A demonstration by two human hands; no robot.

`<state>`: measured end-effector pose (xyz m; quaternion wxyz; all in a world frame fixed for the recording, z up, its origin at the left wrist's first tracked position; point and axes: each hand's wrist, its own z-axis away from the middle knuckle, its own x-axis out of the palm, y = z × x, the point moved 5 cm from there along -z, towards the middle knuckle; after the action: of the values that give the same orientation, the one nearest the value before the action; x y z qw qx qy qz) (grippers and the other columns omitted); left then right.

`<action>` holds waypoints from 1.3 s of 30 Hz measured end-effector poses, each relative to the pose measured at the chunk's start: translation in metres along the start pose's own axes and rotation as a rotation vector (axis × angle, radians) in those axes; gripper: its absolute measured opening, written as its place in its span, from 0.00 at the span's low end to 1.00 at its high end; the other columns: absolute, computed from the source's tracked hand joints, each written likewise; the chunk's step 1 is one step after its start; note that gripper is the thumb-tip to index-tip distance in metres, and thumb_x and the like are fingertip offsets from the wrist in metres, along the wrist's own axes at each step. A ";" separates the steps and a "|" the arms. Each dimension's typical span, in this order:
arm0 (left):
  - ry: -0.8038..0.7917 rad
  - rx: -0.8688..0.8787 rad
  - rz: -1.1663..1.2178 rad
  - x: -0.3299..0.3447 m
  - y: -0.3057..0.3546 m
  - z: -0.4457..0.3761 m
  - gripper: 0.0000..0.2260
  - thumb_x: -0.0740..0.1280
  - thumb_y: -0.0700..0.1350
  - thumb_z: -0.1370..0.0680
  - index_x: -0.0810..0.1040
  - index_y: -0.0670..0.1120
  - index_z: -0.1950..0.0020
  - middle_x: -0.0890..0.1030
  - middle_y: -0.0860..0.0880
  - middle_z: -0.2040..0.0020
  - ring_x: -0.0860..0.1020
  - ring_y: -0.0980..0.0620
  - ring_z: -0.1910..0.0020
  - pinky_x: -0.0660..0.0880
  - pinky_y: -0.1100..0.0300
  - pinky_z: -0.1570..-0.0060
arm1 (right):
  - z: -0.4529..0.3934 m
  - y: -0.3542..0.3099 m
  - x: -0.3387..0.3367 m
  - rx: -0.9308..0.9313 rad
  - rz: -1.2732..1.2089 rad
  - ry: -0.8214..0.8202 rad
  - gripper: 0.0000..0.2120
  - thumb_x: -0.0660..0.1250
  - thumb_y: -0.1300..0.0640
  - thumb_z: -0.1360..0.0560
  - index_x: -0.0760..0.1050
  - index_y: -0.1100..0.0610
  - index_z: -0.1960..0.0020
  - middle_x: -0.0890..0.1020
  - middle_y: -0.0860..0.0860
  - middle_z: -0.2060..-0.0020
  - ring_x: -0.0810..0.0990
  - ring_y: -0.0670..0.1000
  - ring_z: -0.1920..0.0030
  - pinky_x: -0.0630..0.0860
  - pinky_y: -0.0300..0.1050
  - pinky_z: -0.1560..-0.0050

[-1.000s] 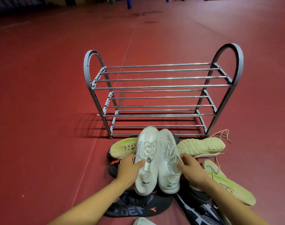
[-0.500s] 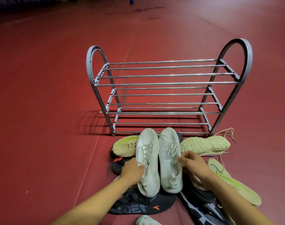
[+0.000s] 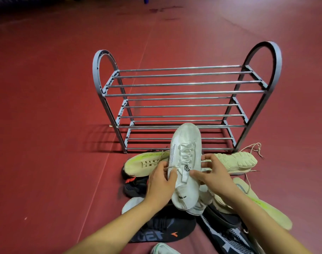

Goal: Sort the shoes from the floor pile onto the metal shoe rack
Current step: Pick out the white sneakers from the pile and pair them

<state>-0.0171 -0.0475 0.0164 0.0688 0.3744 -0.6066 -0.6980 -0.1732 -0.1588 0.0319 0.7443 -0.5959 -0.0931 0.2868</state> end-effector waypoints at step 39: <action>-0.094 -0.311 -0.338 -0.022 -0.077 0.000 0.10 0.59 0.45 0.19 0.72 0.45 0.40 0.80 0.46 0.46 0.78 0.45 0.48 0.73 0.52 0.52 | 0.002 0.045 -0.016 -0.124 0.167 0.296 0.07 0.70 0.61 0.26 0.73 0.58 0.60 0.80 0.57 0.66 0.73 0.51 0.68 0.71 0.48 0.64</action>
<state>0.0263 -0.0155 -0.0432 -0.0208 0.4225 -0.4231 -0.8013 -0.2014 -0.1606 -0.0064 0.6854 -0.6819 0.0497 0.2505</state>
